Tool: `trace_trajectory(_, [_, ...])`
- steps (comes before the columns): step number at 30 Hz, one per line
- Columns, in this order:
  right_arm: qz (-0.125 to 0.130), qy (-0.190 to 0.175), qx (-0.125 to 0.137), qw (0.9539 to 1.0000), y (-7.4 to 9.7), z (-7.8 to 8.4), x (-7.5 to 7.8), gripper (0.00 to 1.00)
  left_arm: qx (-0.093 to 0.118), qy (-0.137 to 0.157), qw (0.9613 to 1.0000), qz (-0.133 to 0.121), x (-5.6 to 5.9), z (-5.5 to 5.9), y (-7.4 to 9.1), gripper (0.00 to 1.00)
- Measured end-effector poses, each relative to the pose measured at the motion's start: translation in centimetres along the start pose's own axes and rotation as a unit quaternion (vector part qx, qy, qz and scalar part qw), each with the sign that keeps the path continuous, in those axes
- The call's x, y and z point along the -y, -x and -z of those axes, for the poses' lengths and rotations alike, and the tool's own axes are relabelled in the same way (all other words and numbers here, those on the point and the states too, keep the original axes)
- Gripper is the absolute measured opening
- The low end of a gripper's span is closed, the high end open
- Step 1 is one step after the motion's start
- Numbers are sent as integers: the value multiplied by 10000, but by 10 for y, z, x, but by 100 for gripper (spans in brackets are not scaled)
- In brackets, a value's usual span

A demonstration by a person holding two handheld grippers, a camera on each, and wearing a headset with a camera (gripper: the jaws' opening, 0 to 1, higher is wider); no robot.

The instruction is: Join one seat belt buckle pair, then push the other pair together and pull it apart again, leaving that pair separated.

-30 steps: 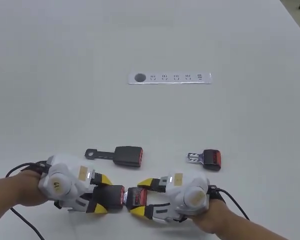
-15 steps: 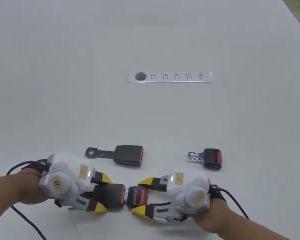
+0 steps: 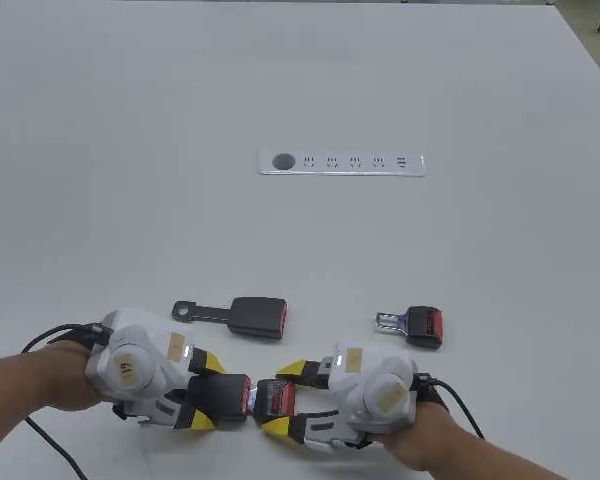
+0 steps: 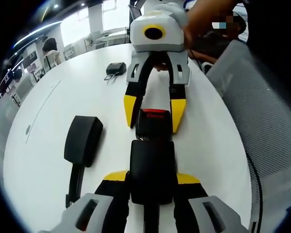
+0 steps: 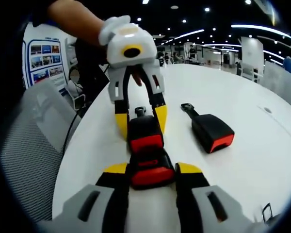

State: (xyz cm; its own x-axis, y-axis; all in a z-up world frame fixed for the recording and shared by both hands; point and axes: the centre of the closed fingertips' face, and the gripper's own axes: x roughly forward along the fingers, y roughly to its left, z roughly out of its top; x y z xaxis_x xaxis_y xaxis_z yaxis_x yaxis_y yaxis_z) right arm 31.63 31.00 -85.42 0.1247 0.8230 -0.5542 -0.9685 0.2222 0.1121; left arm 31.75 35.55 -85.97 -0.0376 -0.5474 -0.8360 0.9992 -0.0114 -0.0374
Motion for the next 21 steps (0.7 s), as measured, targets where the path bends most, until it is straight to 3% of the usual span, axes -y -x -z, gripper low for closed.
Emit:
trace_trajectory(3, [62, -67, -72, 9999, -1, 0, 1, 39, 2, 508, 9987, -23, 3, -2, 0, 42])
trace_trajectory(5, [224, -149, -223, 9994, 1, 1, 4, 51, 32, 673, 9975, -230, -1, -5, 1, 55])
trace_trajectory(6, [236, -311, -142, 9991, 3, -2, 4, 64, 82, 944, 9944, -473, -6, -6, 3, 61])
trace_trajectory(8, [354, -643, -6, 9973, 8, -8, 7, 79, 477, 1395, 9870, -645, -11, -18, 11, 66])
trace_trajectory(9, [397, -649, -5, 9971, 11, -9, 8, 84, 659, 1720, 9792, -850, -16, -22, 18, 67])
trace_trajectory(10, [467, -610, 6, 9970, 17, -9, 9, 85, 727, 1883, 9750, -926, -18, -24, 22, 69])
trace_trajectory(11, [539, -587, 8, 9968, 21, -9, 9, 85, 838, 2105, 9683, -1051, -20, -26, 27, 74])
trace_trajectory(13, [653, -634, -12, 9958, 32, -9, 7, 87, 1023, 2119, 9643, -1219, -22, -31, 33, 79])
trace_trajectory(18, [893, -707, 169, 9933, 62, -10, 2, 90, 941, 2143, 9623, -1386, -7, -31, 44, 81])
trace_trajectory(21, [1130, -931, 376, 9885, 84, -11, 4, 92, 926, 2137, 9611, -1482, 1, -33, 54, 81])
